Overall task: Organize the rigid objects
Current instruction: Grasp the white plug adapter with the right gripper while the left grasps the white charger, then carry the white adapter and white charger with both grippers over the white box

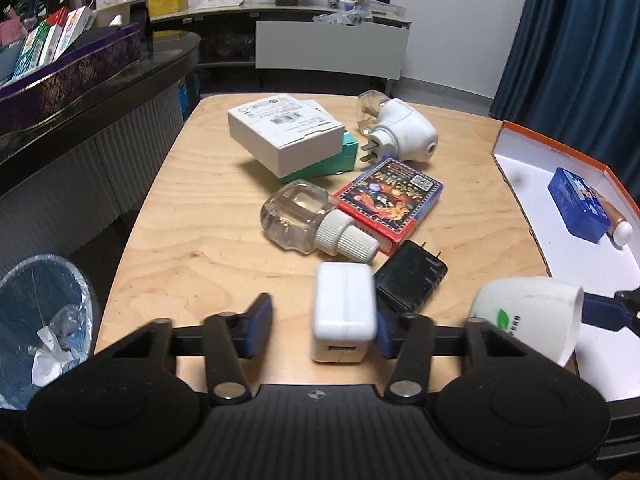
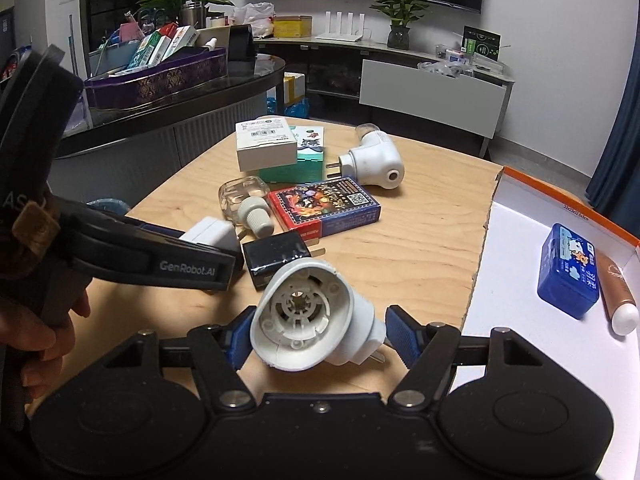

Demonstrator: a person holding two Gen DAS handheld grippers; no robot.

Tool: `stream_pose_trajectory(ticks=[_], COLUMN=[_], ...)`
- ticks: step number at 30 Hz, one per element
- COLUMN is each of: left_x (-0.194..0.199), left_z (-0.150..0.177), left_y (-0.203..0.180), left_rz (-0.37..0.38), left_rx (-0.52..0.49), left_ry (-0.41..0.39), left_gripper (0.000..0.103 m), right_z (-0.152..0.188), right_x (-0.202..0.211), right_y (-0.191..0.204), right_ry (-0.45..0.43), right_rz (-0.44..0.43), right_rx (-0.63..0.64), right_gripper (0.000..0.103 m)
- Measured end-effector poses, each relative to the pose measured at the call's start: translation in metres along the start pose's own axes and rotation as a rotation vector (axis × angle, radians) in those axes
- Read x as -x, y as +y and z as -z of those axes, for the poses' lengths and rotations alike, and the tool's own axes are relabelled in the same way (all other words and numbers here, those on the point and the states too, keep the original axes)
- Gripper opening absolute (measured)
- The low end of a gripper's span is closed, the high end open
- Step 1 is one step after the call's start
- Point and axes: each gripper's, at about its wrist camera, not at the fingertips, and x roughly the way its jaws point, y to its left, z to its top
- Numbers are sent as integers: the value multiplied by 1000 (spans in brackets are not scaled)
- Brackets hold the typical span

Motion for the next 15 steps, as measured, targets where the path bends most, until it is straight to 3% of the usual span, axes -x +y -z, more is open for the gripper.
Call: stream_pose_trajectory(ticks=[2,15], left_x=[1,43], left_z=[2,-5], left_y=[-3,-4], left_rz=[-7,-7], left_rx=[-15,40], left_ry=[-10,-83], left_gripper=[29,29], right_z=[0,-12], right_x=[0,28], right_y=[2,-2], right_ry=[1,-66], right_rz=[-8,-5], right_rx=[0,-34], right_gripper=[82,82])
